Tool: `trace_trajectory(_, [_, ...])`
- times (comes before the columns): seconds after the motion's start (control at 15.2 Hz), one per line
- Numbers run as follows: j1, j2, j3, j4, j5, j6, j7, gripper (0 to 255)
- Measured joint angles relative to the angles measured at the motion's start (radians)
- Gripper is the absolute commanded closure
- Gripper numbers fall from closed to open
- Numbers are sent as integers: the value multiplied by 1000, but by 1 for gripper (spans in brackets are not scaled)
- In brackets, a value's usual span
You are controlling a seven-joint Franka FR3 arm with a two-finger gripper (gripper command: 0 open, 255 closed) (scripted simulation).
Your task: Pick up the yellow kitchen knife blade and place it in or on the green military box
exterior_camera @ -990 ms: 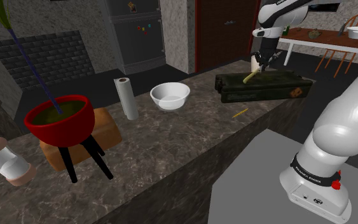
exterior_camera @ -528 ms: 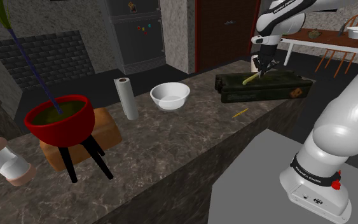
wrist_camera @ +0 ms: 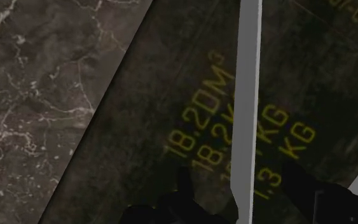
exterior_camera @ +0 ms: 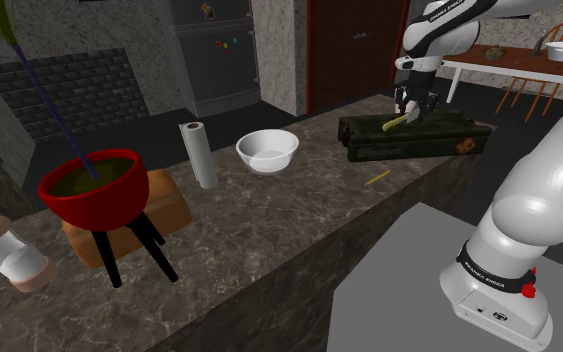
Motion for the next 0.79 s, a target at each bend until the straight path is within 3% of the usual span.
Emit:
trace_trajectory(0.26, [0,0,0,0,0,0,0,0])
trace_trajectory(0.53, [0,-33,15,76,-15,-102,14,0])
trace_trajectory(0.79, [-1,-46,19,90,-21,-128,19,0])
